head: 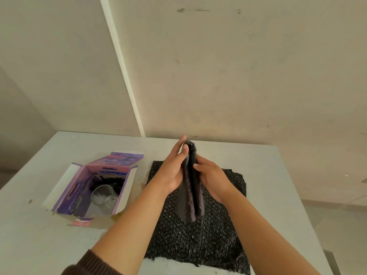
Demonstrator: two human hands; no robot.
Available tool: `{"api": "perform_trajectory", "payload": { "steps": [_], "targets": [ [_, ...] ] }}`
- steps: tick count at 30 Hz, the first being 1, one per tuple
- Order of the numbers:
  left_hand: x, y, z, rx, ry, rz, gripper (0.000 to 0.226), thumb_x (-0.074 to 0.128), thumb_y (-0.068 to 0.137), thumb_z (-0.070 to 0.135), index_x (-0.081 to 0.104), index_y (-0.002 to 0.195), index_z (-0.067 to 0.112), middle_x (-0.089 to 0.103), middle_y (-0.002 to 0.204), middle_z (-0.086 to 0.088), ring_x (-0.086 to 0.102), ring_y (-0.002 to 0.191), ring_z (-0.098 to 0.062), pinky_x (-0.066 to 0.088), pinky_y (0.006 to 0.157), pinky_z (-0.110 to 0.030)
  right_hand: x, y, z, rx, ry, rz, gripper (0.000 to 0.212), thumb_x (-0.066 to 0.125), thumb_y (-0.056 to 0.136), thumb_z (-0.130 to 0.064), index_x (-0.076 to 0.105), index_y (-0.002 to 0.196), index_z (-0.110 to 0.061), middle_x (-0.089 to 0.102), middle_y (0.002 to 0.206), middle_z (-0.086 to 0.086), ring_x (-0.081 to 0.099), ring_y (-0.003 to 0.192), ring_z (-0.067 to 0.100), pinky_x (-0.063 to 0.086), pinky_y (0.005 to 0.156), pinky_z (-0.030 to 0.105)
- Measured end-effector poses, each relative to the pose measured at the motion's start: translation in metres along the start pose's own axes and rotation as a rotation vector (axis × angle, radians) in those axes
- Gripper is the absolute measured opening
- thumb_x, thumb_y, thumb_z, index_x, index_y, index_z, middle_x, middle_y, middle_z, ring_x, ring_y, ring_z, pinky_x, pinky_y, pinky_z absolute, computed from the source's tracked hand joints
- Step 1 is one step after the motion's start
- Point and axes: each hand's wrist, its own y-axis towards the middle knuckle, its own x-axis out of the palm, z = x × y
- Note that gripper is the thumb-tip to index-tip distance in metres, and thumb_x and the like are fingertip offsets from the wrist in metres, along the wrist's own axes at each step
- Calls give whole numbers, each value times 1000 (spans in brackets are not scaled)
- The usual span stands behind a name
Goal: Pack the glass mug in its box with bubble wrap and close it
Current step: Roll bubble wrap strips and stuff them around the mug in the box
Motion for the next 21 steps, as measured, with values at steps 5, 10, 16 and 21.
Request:
{"api": "perform_trajectory", "payload": {
  "steps": [5,10,16,21],
  "targets": [
    [-13,-19,21,207,-96,253,19,52,94,25,55,112,21,61,97,-2,60,88,-15,53,75,-31,32,-12,13,-115,-277,-87,44,59,90,-26,47,131,-36,61,121,-14,57,112,2,45,96,27],
    [-46,-34,60,391,-158,516,2,51,96,27,51,96,25,56,94,-3,55,87,-19,49,82,-41,71,-19,35,-225,-687,-38,53,55,93,-20,34,139,-34,56,110,-22,55,86,-14,47,73,8],
    [-102,-64,82,402,-152,558,16,52,95,26,50,110,20,57,98,-5,57,87,-20,55,61,-32,100,-5,37,-301,-858,-68,37,48,96,-16,47,133,-24,57,87,-18,53,62,-9,38,53,8],
    [-177,-85,109,363,593,357,25,57,89,32,61,113,33,57,114,0,55,107,-19,49,91,-36,110,12,44,-286,-963,-79,36,51,95,-19,45,128,-33,66,93,-9,57,64,3,44,55,18]
  ]
}}
